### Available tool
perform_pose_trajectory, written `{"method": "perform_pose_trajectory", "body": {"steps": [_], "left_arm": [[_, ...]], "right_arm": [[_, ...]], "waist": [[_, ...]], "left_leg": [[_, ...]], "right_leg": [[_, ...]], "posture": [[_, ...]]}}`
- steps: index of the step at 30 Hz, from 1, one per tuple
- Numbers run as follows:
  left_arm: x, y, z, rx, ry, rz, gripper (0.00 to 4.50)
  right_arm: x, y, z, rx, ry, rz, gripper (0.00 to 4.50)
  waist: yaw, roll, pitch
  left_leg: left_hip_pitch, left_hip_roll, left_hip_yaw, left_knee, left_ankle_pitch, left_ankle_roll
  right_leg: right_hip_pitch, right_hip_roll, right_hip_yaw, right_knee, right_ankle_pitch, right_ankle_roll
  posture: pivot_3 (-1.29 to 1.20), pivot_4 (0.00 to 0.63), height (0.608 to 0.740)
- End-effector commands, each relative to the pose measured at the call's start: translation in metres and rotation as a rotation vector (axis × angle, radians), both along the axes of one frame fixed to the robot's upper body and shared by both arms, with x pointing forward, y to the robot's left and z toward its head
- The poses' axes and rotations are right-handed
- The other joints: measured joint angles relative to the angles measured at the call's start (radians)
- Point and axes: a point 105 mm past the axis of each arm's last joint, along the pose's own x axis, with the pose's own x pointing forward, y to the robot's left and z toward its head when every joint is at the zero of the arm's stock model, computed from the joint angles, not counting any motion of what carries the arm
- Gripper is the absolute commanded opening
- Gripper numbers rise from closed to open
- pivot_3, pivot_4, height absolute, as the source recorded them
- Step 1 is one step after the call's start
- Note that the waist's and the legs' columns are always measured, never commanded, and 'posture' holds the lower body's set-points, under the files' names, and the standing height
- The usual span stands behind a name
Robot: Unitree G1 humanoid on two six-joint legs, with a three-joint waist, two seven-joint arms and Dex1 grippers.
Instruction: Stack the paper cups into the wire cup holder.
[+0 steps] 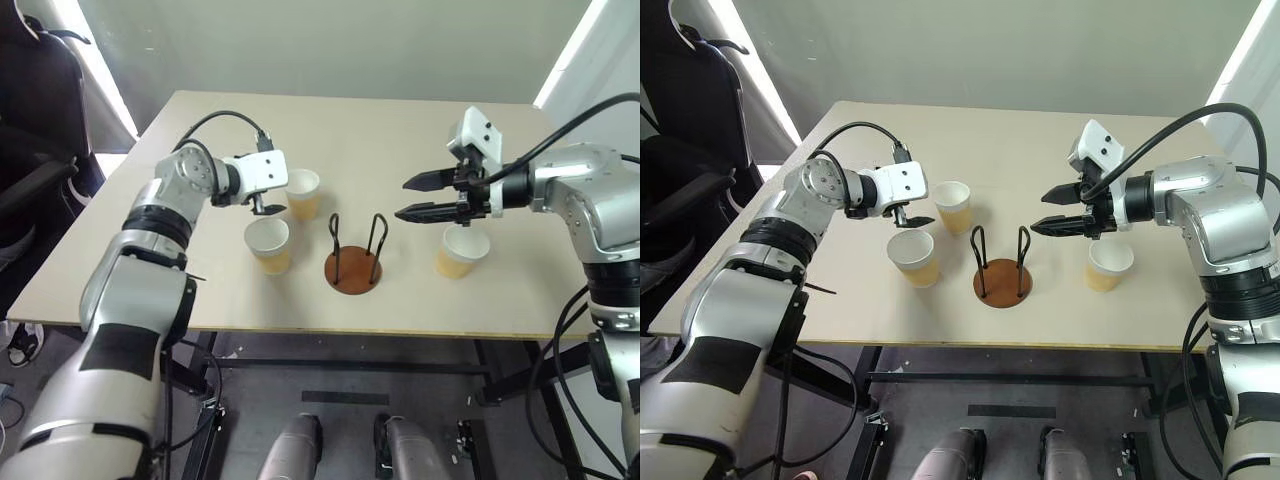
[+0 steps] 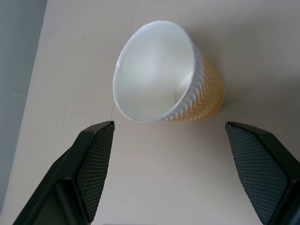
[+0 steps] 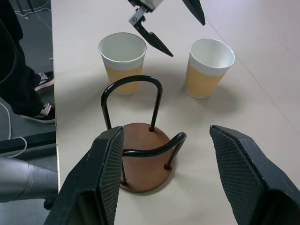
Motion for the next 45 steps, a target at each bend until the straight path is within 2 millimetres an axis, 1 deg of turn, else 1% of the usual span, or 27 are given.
{"method": "perform_pose_trajectory", "body": {"steps": [1,11,14,18,23,24,29,34,41,45], "left_arm": [[0.004,-0.011,0.014,-0.002,-0.071,-0.013,4.07],[0.006,-0.028,0.000,0.030,-0.064,-0.035,4.07],[0.006,-0.028,-0.005,0.048,-0.054,-0.037,3.42],[0.005,-0.029,-0.011,0.057,-0.029,-0.043,2.02],[0.004,-0.031,-0.011,0.053,-0.019,-0.054,0.22],[0.003,-0.031,-0.010,0.049,-0.018,-0.056,0.03],[0.002,-0.027,-0.001,0.049,-0.014,-0.066,0.03],[-0.003,-0.026,0.012,0.045,0.007,-0.110,0.03],[-0.015,-0.042,0.063,-0.039,0.015,-0.217,0.03],[-0.028,-0.051,0.089,-0.049,0.038,-0.308,0.03]], "right_arm": [[-0.003,0.000,0.021,0.015,-0.081,0.006,2.90],[-0.002,0.001,0.023,0.020,-0.096,0.001,2.90],[-0.001,0.001,0.023,0.024,-0.102,-0.005,2.95],[0.000,0.001,0.025,0.033,-0.110,-0.014,2.95],[0.002,0.000,0.027,0.043,-0.115,-0.021,2.95],[0.002,0.000,0.027,0.045,-0.115,-0.023,2.95],[0.005,-0.002,0.028,0.044,-0.120,-0.029,2.95],[0.008,-0.009,0.027,0.020,-0.151,-0.027,2.95],[0.008,-0.027,0.032,-0.083,-0.247,0.010,2.95],[0.002,-0.035,0.025,-0.155,-0.266,0.047,2.95]], "waist": [[0.001,0.000,0.000],[0.001,0.000,0.000],[0.001,0.000,0.000],[0.002,0.000,0.000],[0.002,0.000,0.000],[0.002,0.000,0.000],[0.002,0.000,0.000],[0.003,0.000,0.000],[0.010,0.000,0.000],[0.009,0.000,0.000]], "left_leg": [[0.000,-0.001,0.001,0.000,0.000,0.000],[0.001,0.000,0.001,0.002,0.001,0.001],[0.000,0.000,0.002,0.002,0.002,0.001],[0.000,0.000,0.002,0.002,0.002,0.002],[0.001,0.000,0.002,0.002,0.002,0.002],[0.001,-0.001,0.002,0.002,0.002,0.002],[0.001,0.000,0.002,0.002,0.002,0.002],[0.001,0.000,0.002,0.002,0.002,0.002],[-0.003,-0.001,-0.001,0.002,0.001,0.002],[-0.003,-0.001,0.001,0.001,-0.001,0.001]], "right_leg": [[0.000,0.000,0.000,0.000,0.000,0.000],[0.001,0.000,0.001,0.000,0.003,0.001],[0.001,0.000,0.002,0.000,0.003,0.001],[0.001,0.000,0.002,0.000,0.003,0.001],[0.002,0.000,0.002,0.000,0.003,0.002],[0.002,0.000,0.002,0.000,0.003,0.002],[0.001,0.000,0.002,-0.001,0.003,0.002],[0.001,0.000,0.002,-0.001,0.003,0.002],[0.000,0.000,0.002,-0.002,0.003,0.002],[0.000,0.000,0.002,-0.003,0.003,0.003]], "posture": [[0.00,0.150,0.740],[0.00,0.150,0.740],[0.00,0.150,0.740],[0.00,0.150,0.740],[0.00,0.150,0.740],[0.00,0.150,0.740],[0.00,0.150,0.740],[0.00,0.150,0.740],[0.00,0.150,0.740],[0.00,0.150,0.740]]}}
